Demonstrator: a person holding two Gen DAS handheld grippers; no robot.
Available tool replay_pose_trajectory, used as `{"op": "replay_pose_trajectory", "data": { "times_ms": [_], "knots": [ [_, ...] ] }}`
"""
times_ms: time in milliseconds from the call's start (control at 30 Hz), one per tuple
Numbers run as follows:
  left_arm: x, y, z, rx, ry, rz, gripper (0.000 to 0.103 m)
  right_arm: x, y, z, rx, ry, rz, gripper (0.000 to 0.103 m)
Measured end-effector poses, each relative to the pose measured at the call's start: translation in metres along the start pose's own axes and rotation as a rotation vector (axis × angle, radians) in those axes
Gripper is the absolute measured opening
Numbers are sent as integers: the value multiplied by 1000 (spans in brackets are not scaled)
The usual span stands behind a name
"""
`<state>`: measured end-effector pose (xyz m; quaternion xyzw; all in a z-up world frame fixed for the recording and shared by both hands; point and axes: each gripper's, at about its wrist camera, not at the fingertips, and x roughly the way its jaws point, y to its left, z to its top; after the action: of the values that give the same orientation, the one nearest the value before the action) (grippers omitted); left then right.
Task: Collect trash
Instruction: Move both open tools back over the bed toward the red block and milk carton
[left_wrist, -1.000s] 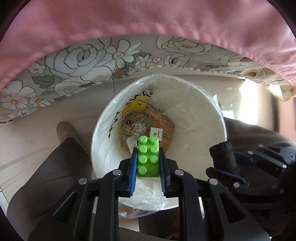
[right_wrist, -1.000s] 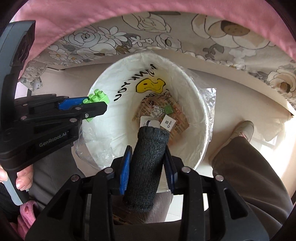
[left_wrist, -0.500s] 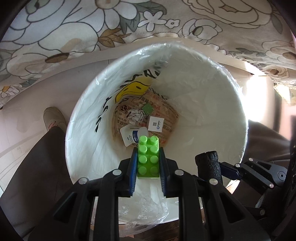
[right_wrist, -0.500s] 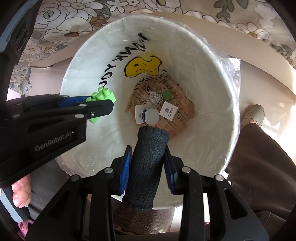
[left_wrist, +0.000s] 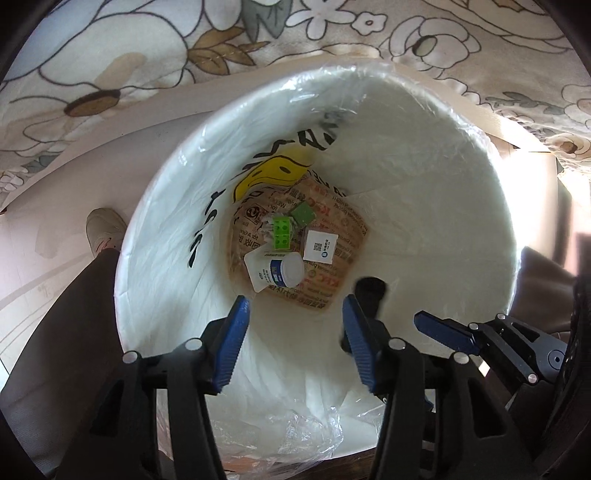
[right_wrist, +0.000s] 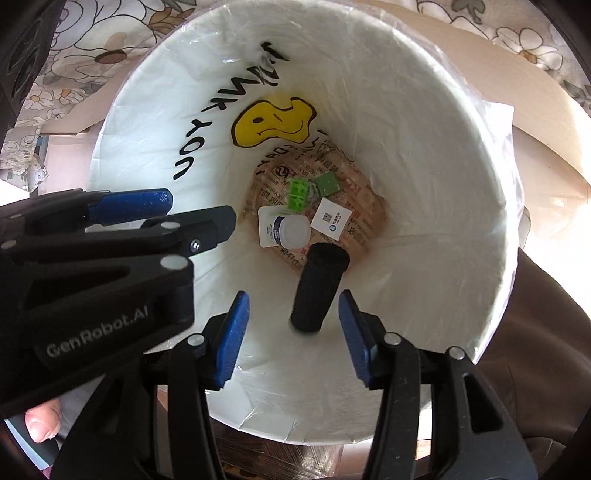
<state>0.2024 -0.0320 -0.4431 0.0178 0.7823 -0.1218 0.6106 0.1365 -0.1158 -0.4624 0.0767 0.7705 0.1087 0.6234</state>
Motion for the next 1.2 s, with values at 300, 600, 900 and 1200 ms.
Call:
{"op": "replay_pose_trajectory", "data": {
  "times_ms": [300,600,900,1200],
  "knots": [
    [-1,2,0,-3,8,0,55,-4,-1,0,4,-7,4,52],
    [-21,5,-13,12,-24,40,55,-19,5,-10,-12,-39,-10,52],
    [-95,5,-40,47,-168,74,55,-68,11,-32,-59,-127,-59,52],
    [-200,-3,-67,75,-342,111,55,-141,21,-65,-157,-222,-131,52]
  ]
}}
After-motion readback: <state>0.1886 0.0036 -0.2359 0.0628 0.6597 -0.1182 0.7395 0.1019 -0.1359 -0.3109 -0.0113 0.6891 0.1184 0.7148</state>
